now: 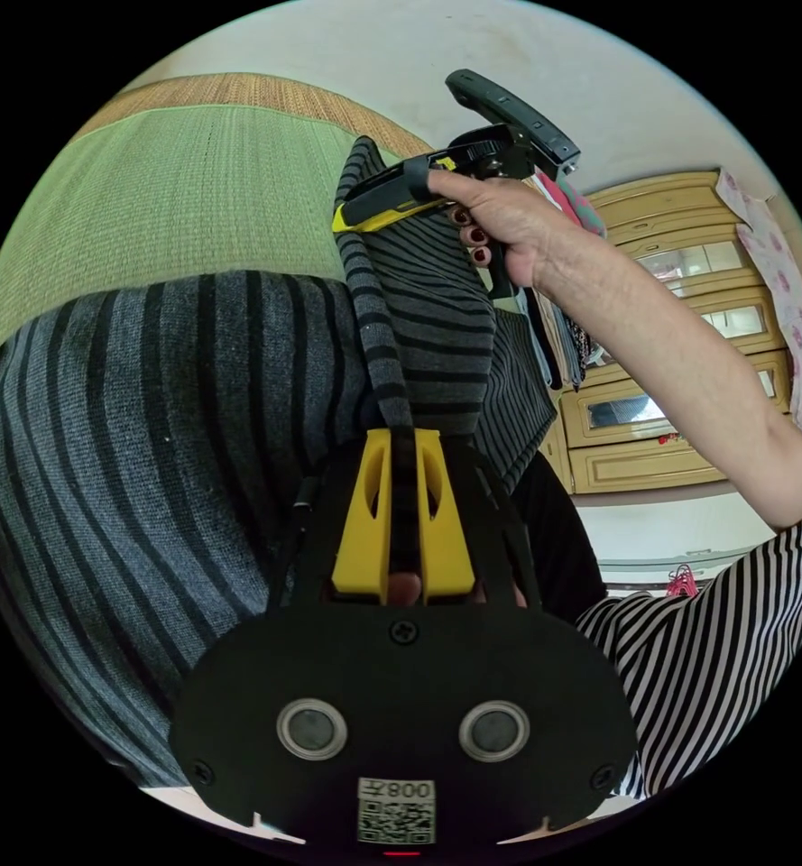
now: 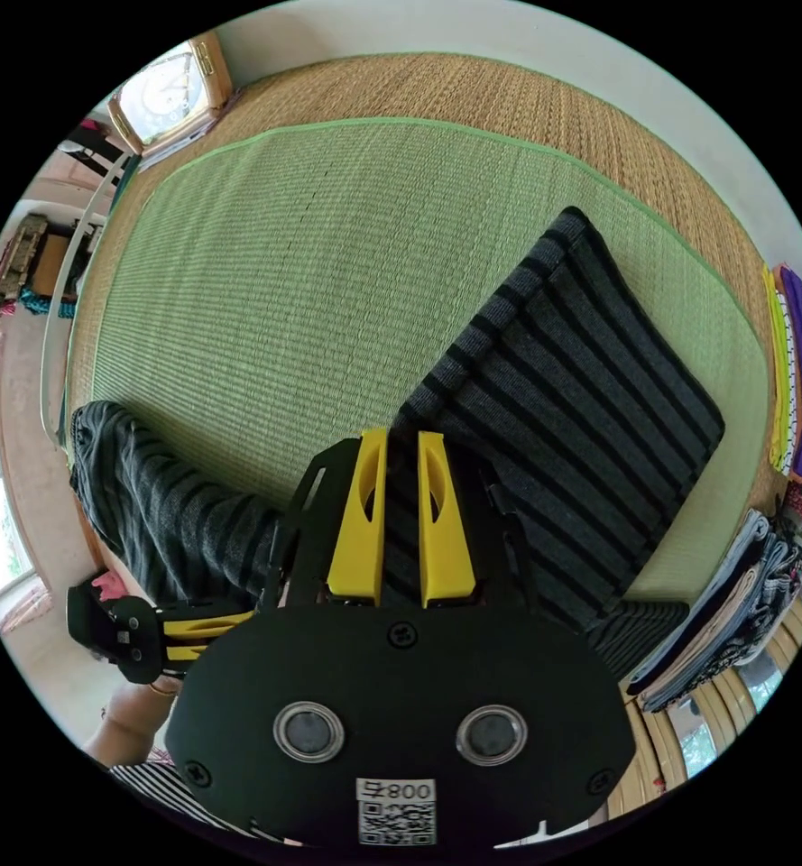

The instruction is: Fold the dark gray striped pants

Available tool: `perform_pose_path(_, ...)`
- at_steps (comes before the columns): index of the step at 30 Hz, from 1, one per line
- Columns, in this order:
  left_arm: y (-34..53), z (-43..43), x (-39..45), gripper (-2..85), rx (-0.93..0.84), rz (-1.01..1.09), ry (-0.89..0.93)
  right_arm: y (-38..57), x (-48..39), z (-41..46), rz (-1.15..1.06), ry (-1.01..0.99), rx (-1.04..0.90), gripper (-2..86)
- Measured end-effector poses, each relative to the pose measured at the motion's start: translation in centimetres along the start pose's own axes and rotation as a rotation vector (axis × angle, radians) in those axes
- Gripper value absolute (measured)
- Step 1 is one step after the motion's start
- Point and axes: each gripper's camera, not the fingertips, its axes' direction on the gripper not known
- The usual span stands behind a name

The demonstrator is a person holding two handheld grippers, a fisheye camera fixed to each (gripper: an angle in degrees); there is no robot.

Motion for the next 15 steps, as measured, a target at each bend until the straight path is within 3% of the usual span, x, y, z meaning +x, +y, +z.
perform_pose_path(6,-1.1,0.8,2.6,3.5,-0.002,0.014,-0.020,1.6,0.2,-2.2,-0.046,0.006,-0.008,3.3)
perform_pose_path(15,-2.2,1.8,8.7,2.8,0.012,0.135,-0.004,10.6,4.9,-11.5,-0.072,-0.131,0.190,1.6)
